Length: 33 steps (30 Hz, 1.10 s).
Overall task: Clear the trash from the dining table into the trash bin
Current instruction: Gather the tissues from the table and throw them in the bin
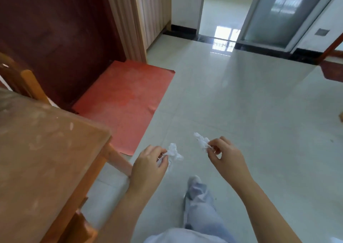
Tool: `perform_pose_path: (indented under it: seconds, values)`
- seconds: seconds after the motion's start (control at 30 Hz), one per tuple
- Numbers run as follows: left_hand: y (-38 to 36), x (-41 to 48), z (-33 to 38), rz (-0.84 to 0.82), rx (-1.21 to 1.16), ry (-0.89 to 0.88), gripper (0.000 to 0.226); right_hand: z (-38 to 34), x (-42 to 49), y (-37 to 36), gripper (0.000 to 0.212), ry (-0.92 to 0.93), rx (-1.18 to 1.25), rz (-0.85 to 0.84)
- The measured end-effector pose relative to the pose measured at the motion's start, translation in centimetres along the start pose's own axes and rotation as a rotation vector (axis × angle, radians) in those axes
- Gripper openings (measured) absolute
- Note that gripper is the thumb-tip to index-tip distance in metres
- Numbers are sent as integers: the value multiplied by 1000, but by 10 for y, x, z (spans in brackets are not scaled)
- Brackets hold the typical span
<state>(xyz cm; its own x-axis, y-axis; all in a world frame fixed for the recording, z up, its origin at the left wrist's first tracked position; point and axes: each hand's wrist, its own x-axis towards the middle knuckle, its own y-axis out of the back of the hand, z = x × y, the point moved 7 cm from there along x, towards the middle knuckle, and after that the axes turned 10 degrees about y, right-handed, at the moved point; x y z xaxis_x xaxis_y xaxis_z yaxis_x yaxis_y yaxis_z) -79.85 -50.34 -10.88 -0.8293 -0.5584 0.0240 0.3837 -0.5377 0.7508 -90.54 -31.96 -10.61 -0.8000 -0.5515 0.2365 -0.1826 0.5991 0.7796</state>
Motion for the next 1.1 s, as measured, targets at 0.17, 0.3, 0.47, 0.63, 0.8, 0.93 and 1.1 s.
perform_pose_path:
  seconds: [0.17, 0.3, 0.47, 0.63, 0.8, 0.93, 1.1]
  values:
    - [-17, 123, 34, 80, 46, -7, 9, 53, 129, 3, 6, 23, 14, 16]
    - [-7, 205, 57, 152, 51, 24, 10, 62, 234, 3, 5, 101, 48, -14]
    - [12, 281, 32, 225, 32, 137, 22, 46, 345, -37, 5, 174, 113, -116]
    - [34, 351, -26, 309, 14, 276, 27, 14, 430, -112, 3, 283, 131, -306]
    - [81, 436, -88, 393, -25, 349, 6, -47, 527, -188, 5, 387, 114, -376]
    - [144, 481, -134, 517, -40, 397, 17, -132, 599, -244, 5, 580, 84, -443]
    - [213, 507, -186, 669, 7, 486, 27, -220, 657, -303, 4, 721, 133, -474]
